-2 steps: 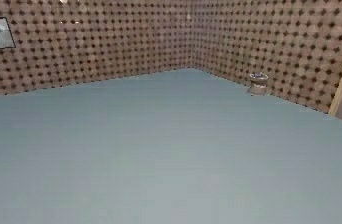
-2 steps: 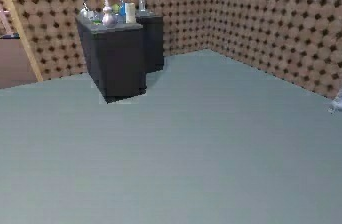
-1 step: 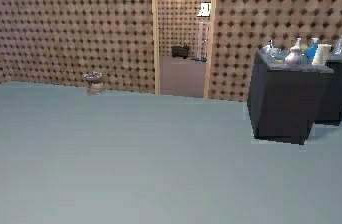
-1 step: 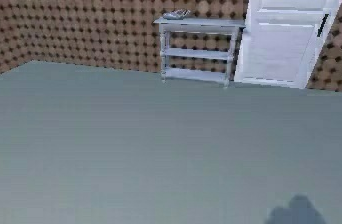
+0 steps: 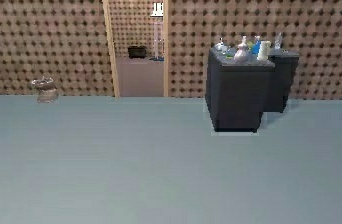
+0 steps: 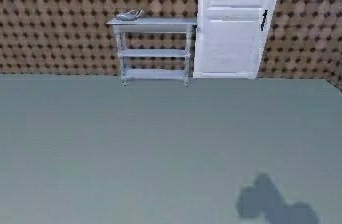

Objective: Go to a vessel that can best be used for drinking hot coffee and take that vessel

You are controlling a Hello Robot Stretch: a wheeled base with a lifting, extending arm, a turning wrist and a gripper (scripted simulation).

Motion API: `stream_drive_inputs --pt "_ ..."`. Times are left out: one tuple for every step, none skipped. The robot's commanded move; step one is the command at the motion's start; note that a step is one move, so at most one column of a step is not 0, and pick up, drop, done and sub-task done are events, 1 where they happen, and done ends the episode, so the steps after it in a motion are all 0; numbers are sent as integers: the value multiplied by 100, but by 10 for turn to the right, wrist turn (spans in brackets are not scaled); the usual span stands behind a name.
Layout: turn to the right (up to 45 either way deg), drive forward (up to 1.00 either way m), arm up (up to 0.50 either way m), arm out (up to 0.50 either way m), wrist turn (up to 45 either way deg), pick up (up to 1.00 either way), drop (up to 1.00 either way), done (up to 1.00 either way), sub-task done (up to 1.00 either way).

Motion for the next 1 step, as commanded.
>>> stream_drive_inputs --pt "0 100 0 0 0 0 0 0 0"
